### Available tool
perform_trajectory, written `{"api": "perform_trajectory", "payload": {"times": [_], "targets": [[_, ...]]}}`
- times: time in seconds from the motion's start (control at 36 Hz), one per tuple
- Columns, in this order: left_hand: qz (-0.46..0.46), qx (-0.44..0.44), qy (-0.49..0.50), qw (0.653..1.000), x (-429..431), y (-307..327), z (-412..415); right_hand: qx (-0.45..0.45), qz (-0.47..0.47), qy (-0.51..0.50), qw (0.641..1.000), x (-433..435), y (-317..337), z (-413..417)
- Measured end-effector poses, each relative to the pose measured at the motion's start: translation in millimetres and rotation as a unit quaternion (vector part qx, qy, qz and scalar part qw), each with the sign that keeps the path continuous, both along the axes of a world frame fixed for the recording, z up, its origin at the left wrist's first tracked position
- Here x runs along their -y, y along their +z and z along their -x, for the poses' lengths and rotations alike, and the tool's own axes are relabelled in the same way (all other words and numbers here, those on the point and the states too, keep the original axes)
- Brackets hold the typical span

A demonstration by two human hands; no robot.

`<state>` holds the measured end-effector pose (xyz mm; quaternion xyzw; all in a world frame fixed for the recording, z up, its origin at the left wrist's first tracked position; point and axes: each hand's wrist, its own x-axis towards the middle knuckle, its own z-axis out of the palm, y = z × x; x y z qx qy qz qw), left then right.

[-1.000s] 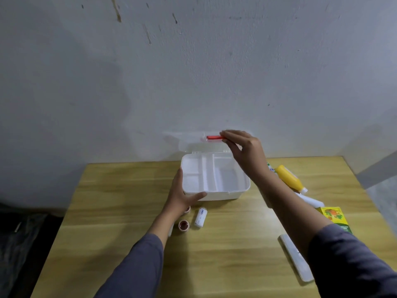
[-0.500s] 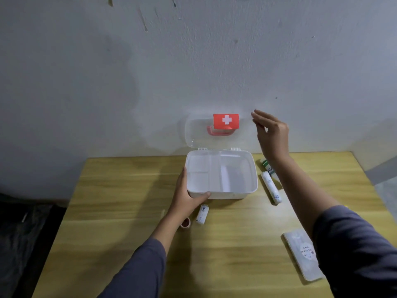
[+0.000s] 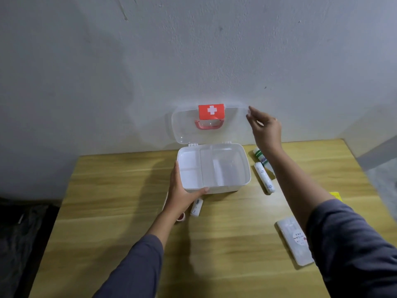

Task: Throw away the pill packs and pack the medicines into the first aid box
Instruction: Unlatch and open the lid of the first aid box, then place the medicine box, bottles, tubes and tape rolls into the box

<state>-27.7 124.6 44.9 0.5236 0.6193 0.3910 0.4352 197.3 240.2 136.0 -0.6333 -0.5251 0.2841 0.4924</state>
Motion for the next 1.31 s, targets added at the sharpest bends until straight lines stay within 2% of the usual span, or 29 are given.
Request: {"api": "perform_trajectory", "payload": {"times": [0.08,0.28,0.44,0.56,0.69,0.81,0.89,0.97,1.03,1.14,1.31], "targets": [[-0.005,-0.005,0.006,1.000,2.6,-3.4,-3.0,0.034,0.023,-0.015,0.999,22.4,-4.8,-13.5],[-0.001,-0.005,0.030,1.000,2.3,-10.1,-9.3,0.134,0.084,-0.133,0.978,111.7,-53.0,-84.5],[-0.011,-0.011,0.020,1.000,-1.7,-17.4,-6.5,0.245,0.268,-0.224,0.904,180.7,-98.2,-145.0],[-0.009,-0.018,0.011,1.000,-1.7,-19.5,-5.5,0.250,0.340,-0.242,0.874,202.5,-114.2,-157.2],[-0.026,-0.034,0.003,0.999,-3.7,-19.9,-3.2,0.240,0.322,-0.262,0.877,207.0,-113.4,-156.5],[-0.012,-0.028,0.001,1.000,-4.0,-19.4,-2.0,0.218,0.248,-0.301,0.894,203.4,-101.4,-144.9],[-0.010,-0.017,-0.003,1.000,-3.1,-18.4,-2.5,0.189,0.166,-0.260,0.932,190.0,-87.4,-130.8],[-0.016,-0.016,-0.003,1.000,-1.3,-16.1,-4.2,0.157,0.089,-0.156,0.971,169.3,-66.7,-107.7],[-0.016,-0.015,-0.001,1.000,-1.4,-16.4,-4.0,0.165,0.067,-0.065,0.982,153.1,-52.4,-90.6],[-0.004,-0.007,0.010,1.000,-0.8,-15.0,-5.3,0.261,0.066,0.075,0.960,119.9,-34.3,-60.7],[-0.006,0.006,0.008,1.000,-0.2,-14.6,-4.6,0.419,0.118,0.165,0.885,81.3,-26.1,-25.1]]}}
